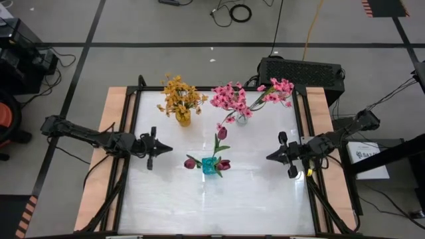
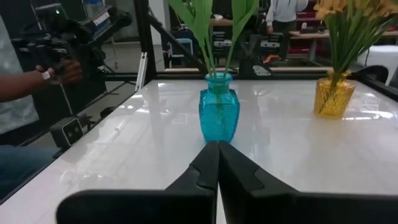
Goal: Sort flowers into vase by color
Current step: Return to Home Position
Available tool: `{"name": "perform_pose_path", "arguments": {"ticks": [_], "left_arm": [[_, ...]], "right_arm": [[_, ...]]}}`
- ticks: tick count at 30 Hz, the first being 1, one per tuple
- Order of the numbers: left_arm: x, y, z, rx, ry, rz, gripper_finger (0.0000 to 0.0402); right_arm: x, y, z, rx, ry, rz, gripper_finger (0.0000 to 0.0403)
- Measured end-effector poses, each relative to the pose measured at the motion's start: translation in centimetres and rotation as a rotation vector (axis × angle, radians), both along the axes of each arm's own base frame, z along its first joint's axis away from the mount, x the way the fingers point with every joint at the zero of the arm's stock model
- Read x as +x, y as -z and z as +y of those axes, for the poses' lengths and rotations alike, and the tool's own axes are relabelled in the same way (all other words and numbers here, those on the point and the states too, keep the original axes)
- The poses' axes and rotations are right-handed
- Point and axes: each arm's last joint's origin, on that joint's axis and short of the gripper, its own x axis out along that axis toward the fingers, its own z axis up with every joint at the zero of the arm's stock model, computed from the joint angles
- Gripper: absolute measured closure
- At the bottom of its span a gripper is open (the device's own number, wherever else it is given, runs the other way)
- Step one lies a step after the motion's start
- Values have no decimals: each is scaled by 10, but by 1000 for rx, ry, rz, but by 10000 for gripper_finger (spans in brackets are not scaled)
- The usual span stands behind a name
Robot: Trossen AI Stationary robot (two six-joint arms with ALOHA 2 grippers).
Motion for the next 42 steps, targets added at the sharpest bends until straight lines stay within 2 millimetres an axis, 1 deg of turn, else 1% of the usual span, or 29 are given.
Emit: {"name": "perform_pose_path", "arguments": {"ticks": [10,19,24,27,30,38,42], "left_arm": [[-9,-2,2,27,5,-26,400],[-15,-12,3,50,11,-132,400],[-17,-13,3,46,14,-153,400],[-17,-14,3,45,14,-155,400],[-17,-13,4,46,11,-154,400],[-17,-13,4,56,-11,-154,400],[-17,-13,4,55,-12,-154,400]], "right_arm": [[-8,-9,-4,-12,-11,-109,403],[-11,-13,-5,4,-14,-158,403],[-11,-13,-5,2,-11,-157,403],[-11,-13,-7,-19,20,-161,403],[-10,-13,-10,-24,65,-161,403],[-6,-12,-19,-37,68,-148,403],[-5,-11,-26,-47,109,-143,403]]}}
